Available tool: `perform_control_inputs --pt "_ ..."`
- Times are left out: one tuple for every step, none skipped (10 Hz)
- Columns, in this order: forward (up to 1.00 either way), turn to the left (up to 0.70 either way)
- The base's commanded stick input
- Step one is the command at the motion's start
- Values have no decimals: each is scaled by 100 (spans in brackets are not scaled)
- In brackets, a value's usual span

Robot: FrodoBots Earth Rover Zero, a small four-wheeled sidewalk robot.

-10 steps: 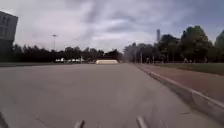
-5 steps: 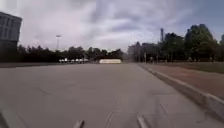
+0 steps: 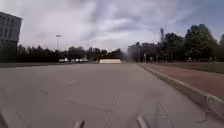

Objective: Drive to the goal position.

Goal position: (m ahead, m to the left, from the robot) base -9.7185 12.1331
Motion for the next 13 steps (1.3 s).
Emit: perform_control_inputs --pt "0 45" --pt "0 45" --pt "0 45" --pt "0 45" --pt "0 45" --pt "0 45" --pt "12 43" --pt "100 27" --pt "100 27" --pt "100 27" --pt "100 27" --pt "100 27" --pt "100 27"
